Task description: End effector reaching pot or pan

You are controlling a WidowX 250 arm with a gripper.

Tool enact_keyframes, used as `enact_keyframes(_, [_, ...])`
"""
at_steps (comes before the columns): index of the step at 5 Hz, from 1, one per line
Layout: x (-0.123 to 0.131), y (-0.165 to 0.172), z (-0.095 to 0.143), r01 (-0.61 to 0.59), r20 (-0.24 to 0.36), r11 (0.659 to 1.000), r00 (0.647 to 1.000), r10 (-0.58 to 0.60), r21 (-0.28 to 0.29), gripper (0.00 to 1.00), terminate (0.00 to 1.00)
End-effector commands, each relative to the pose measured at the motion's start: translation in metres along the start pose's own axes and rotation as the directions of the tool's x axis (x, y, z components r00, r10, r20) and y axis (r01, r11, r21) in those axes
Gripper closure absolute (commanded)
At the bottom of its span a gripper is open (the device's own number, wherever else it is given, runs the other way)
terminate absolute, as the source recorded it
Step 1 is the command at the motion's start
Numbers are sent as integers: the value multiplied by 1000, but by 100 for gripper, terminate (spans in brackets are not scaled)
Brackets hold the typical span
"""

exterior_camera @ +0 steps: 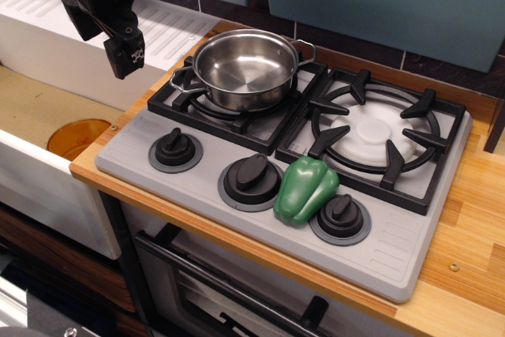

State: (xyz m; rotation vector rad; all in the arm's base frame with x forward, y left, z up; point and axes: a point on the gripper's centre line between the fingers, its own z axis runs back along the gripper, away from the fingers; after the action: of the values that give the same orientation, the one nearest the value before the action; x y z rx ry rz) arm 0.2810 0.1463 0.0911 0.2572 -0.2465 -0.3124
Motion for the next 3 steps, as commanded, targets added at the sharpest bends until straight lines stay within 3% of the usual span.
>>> enact_keyframes(1, [0,0,0,0,0,1000,1000,0,0,0,0])
enact_keyframes(3, [32,-50,12,-96,-29,995,995,96,-13,0,0])
